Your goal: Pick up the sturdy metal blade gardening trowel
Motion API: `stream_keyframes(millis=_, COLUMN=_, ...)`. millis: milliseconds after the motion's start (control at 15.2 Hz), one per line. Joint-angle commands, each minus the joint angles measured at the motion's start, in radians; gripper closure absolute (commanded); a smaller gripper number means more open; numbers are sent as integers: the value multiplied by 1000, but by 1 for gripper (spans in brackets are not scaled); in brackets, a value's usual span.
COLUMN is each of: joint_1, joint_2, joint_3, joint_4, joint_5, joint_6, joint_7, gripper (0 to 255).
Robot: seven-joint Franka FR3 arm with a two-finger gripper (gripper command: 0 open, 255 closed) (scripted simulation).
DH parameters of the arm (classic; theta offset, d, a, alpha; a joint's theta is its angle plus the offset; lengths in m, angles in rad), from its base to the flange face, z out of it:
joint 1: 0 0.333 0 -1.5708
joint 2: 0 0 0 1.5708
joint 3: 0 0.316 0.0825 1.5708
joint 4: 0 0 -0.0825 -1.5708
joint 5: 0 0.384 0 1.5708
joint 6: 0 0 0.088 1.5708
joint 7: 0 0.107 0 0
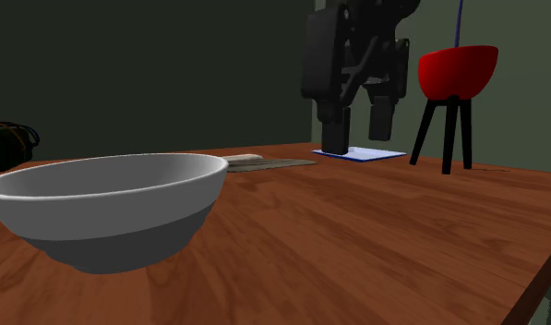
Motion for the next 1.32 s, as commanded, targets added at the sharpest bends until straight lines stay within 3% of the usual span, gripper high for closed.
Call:
stream_keyframes(millis=0, joint_1=0, joint_2=0, joint_3=0, joint_4=0, joint_5=0, joint_6=0, joint_7=0, gripper=0)
stream_keyframes(millis=330, joint_1=37, joint_2=129, joint_3=-117, joint_4=56, joint_5=-63, joint_6=114, joint_7=-264, gripper=0)
stream_keyframes(millis=660, joint_1=87, joint_2=289, joint_3=-221, joint_4=157, joint_5=-77, joint_6=215, joint_7=-526, gripper=0)
stream_keyframes(millis=924, joint_1=132, joint_2=433, joint_3=-292, joint_4=266, joint_5=-47, joint_6=277, joint_7=-740, gripper=0)
stream_keyframes(millis=1254, joint_1=173, joint_2=624, joint_3=-352, joint_4=434, joint_5=39, joint_6=321, joint_7=-1013, gripper=0)
